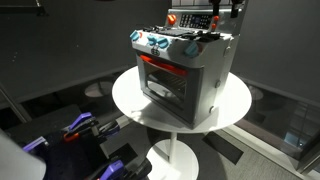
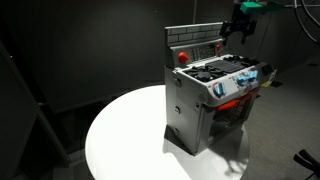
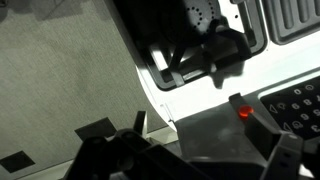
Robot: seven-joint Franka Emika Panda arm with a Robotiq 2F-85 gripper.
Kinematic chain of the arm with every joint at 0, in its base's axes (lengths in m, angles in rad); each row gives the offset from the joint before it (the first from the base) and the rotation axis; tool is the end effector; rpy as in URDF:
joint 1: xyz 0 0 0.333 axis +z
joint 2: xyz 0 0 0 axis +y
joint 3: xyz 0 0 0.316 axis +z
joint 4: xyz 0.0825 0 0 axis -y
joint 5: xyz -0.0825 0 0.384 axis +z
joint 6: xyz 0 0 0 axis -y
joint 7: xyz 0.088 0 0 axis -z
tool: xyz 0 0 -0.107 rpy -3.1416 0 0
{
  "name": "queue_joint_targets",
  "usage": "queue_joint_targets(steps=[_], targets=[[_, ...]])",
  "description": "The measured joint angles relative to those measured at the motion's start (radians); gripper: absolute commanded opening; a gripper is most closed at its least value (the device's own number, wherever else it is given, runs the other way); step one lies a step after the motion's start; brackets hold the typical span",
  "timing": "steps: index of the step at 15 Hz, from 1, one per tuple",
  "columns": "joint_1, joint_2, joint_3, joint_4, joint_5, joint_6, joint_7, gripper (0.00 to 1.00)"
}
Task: Press the button on the right side of the stove
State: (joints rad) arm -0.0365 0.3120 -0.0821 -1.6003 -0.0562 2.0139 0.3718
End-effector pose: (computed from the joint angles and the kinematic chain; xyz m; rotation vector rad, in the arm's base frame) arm 0.6589 -0.0760 0.4608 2.9913 -0.7062 0.1713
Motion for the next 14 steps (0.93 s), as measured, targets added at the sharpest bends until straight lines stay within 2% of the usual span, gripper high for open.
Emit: queue_joint_targets(steps=[14], targets=[[0.015, 0.044, -0.001, 0.061, 0.0, -0.054, 0.0, 1.0]])
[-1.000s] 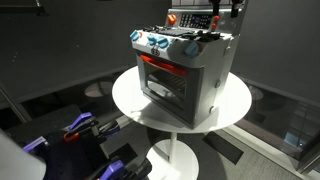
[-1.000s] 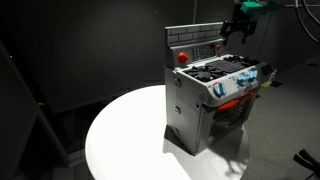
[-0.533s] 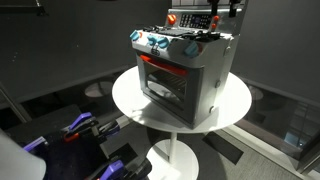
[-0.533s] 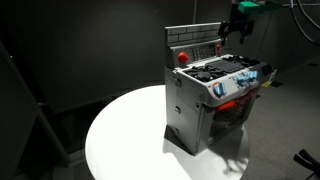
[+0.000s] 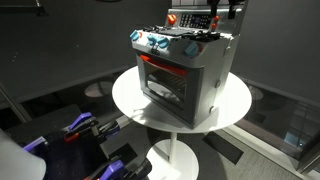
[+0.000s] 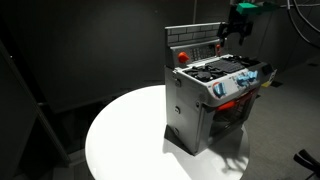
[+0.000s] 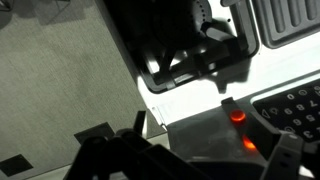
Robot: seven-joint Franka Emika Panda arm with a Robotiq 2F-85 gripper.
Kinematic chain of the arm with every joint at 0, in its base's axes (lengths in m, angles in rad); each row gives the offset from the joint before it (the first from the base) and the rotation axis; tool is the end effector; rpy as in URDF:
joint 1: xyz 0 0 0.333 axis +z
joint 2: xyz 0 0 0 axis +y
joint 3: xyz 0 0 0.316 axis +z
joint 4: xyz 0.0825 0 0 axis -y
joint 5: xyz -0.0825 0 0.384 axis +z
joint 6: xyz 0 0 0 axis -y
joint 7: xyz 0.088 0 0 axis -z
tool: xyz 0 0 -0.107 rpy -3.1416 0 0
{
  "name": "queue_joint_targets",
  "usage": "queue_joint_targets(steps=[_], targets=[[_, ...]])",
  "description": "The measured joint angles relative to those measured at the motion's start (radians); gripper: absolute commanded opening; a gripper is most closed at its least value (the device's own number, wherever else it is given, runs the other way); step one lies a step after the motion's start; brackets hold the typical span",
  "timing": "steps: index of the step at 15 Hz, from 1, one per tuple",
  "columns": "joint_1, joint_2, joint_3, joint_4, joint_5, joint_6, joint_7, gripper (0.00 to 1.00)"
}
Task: Press the button on the right side of the stove
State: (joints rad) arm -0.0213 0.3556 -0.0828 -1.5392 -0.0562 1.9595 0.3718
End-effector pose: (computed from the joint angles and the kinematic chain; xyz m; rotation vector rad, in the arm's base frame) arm 0.6690 -0.0665 0.4563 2.9902 -0.6847 0.1167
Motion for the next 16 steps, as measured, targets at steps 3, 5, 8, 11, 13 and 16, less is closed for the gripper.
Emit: queue_joint_targets(steps=[3, 5, 8, 11, 13, 16], targets=[[0.0, 0.012, -0.001, 0.011, 0.0, 0.0, 0.0, 1.0], [0.0, 0.022, -0.001, 0.021, 0.0, 0.0, 0.0, 1.0], [0.0, 0.03, -0.002, 0.031, 0.0, 0.0, 0.0, 1.0], [0.001, 0.035, -0.002, 0.037, 0.0, 0.0, 0.0, 1.0], [0.001, 0.041, -0.003, 0.044, 0.0, 0.0, 0.0, 1.0], [0.001, 0.048, -0.004, 0.052, 0.0, 0.0, 0.0, 1.0]])
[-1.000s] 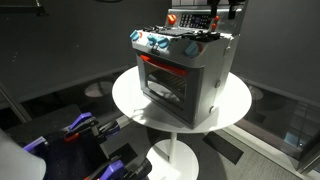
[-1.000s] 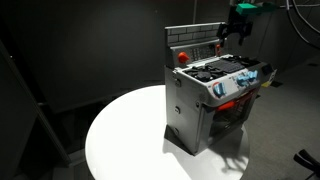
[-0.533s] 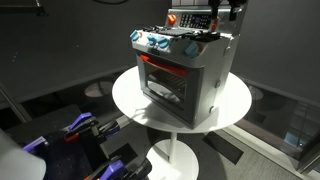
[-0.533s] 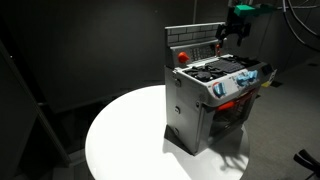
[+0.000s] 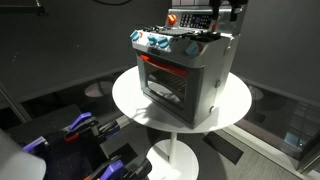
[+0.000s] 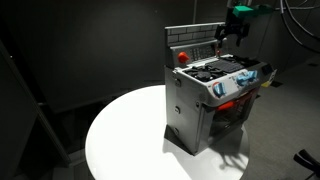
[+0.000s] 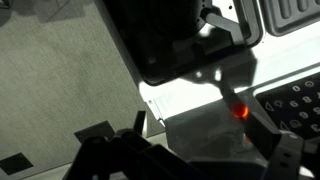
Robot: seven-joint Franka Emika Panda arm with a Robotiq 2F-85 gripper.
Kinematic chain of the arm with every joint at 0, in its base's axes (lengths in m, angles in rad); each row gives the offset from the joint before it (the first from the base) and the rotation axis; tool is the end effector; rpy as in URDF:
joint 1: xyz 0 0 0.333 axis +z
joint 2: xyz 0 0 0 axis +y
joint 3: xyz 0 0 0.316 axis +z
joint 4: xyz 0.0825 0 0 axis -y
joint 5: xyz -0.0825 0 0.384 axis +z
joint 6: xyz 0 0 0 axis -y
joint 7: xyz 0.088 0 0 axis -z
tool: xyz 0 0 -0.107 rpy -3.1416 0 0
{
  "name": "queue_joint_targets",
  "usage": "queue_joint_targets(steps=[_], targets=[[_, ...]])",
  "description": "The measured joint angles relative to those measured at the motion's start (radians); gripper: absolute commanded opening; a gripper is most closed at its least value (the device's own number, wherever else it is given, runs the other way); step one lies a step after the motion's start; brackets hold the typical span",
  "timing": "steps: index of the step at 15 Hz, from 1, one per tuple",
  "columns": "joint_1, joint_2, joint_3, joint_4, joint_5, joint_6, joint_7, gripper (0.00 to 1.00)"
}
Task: Press the button on the right side of the stove
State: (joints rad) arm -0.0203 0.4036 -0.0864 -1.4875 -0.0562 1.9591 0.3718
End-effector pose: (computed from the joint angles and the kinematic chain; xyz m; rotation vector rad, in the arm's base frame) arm 0.6820 -0.0680 0.4489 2.9852 -0.6847 0.1228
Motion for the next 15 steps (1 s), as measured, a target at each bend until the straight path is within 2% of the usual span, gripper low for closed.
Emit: queue_joint_targets(steps=[5, 10, 15], targets=[[0.0, 0.0, -0.001, 0.004, 0.0, -0.011, 0.0, 1.0], [-0.003, -0.022, -0.006, -0.004, 0.0, -0.09, -0.011, 1.0], [-0.01, -0.099, -0.015, -0.08, 0.0, -0.152, -0.054, 1.0]])
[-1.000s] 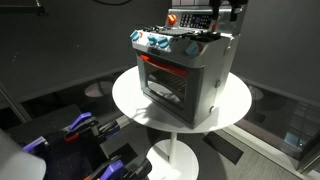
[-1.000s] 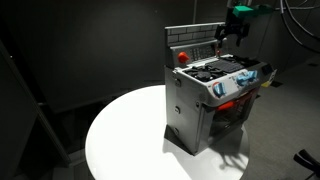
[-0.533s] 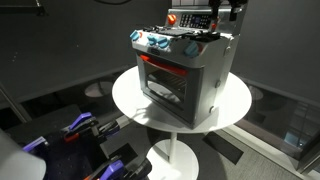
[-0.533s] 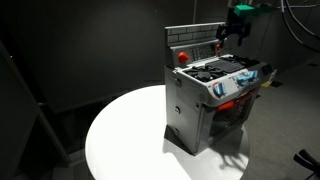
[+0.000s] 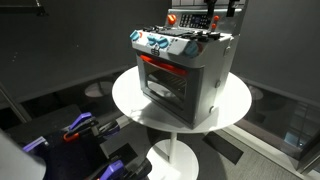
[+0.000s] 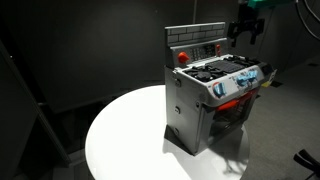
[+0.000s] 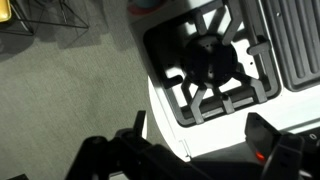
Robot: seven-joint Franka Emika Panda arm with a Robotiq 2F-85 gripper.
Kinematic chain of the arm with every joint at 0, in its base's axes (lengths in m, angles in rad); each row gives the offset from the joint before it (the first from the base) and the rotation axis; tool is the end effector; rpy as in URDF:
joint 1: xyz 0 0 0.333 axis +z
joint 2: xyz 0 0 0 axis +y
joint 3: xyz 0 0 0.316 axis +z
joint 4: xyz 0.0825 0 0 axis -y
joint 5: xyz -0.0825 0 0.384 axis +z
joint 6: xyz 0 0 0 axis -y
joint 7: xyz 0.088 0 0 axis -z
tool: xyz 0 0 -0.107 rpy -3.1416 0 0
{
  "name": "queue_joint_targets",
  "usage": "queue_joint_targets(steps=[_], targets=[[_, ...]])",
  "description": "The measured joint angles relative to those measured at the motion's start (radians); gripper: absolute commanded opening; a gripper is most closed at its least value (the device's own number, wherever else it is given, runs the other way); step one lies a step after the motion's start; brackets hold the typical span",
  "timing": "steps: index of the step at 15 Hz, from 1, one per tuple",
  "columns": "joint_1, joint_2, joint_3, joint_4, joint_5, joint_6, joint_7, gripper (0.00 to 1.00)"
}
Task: Press the button on the right side of the stove
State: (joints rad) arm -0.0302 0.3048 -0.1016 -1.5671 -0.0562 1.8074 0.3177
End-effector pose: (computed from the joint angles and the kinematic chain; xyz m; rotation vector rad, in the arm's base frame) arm 0.6402 -0.0826 0.4633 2.9797 -0.6521 -0.0838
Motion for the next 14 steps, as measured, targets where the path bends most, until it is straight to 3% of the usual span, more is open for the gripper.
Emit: queue_joint_targets(steps=[14], targets=[[-0.008, -0.334, -0.006, -0.393, -0.029, 0.006, -0.085, 1.0]])
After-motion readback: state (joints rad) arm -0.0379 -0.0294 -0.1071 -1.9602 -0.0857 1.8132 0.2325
